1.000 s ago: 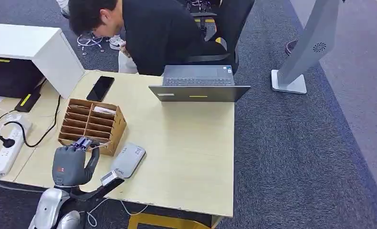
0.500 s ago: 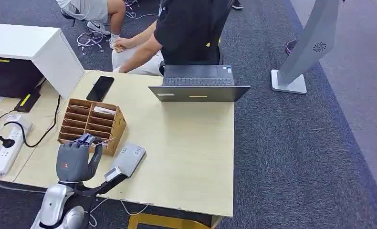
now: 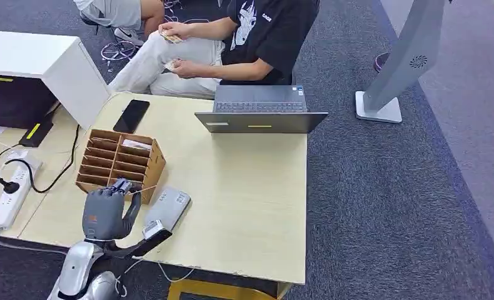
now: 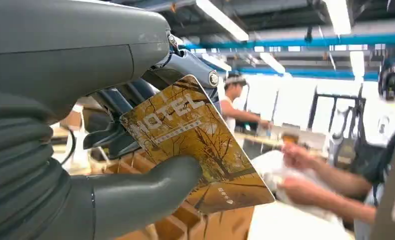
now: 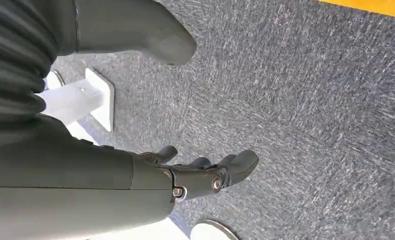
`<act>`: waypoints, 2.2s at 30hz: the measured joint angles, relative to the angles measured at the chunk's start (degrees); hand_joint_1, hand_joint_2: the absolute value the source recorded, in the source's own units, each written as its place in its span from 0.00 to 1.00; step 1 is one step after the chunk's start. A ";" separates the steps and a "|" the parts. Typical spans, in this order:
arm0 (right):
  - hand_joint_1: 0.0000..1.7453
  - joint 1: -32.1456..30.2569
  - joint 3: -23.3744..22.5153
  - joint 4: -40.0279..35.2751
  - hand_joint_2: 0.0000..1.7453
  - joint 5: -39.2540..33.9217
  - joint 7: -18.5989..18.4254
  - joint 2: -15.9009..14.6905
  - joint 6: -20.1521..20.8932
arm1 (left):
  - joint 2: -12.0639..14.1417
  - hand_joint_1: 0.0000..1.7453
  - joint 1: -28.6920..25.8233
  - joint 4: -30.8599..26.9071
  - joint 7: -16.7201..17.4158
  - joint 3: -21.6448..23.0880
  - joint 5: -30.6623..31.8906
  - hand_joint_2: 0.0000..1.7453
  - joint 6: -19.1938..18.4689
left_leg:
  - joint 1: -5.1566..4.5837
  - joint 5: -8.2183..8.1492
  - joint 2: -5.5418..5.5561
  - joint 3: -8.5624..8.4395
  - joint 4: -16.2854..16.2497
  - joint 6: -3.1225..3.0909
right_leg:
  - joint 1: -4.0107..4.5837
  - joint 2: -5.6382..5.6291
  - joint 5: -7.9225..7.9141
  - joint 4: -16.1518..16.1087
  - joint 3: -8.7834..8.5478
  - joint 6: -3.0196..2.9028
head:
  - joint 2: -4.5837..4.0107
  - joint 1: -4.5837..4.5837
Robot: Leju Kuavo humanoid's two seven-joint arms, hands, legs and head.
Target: Pass the card to the sensor for recognition and then transmit it.
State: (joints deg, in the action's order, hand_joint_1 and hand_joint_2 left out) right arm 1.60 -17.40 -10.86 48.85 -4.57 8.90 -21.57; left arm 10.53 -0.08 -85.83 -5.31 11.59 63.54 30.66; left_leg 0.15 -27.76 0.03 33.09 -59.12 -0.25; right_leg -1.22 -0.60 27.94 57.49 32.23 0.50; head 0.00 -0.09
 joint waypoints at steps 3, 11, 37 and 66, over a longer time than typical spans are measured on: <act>0.00 0.02 -0.07 0.00 1.00 0.24 0.02 0.04 -0.02 | -0.52 1.00 -0.12 1.99 -0.07 0.87 -1.03 1.00 -0.87 | 0.00 0.00 0.00 0.01 0.00 0.00 | 0.00 0.00 0.00 0.00 0.00 0.00 | 0.00 -0.02; 0.00 0.05 -0.48 0.00 1.00 0.33 -0.02 0.09 -0.02 | -1.07 1.00 -0.29 4.37 -0.22 2.03 -1.40 1.00 -0.94 | 0.00 0.00 0.01 0.01 0.00 0.00 | 0.00 0.00 0.00 0.00 0.00 0.00 | 0.00 -0.02; 0.00 0.07 -0.81 0.00 1.00 1.05 -0.04 0.09 0.00 | -1.11 1.00 -0.52 4.98 -0.20 2.10 -1.38 1.00 -1.46 | 0.00 0.00 0.01 0.01 0.00 0.00 | 0.00 0.00 0.00 0.00 0.00 0.00 | 0.00 0.00; 0.00 0.34 -0.85 0.00 1.00 2.42 -0.50 0.09 0.94 | 2.82 1.00 1.51 20.54 6.38 -1.05 8.79 1.00 3.74 | -0.01 0.00 0.01 0.03 0.01 0.00 | -0.01 0.00 0.00 0.00 -0.01 0.00 | 0.00 0.00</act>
State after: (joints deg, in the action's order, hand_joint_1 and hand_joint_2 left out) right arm 1.94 -18.25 -10.86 51.28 -5.07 8.98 -20.63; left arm 13.35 1.43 -65.29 1.07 10.53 72.32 34.40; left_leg 0.14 -27.75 0.04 33.12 -59.12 -0.25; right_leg -1.24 -0.59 27.94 57.49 32.22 0.50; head 0.00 -0.09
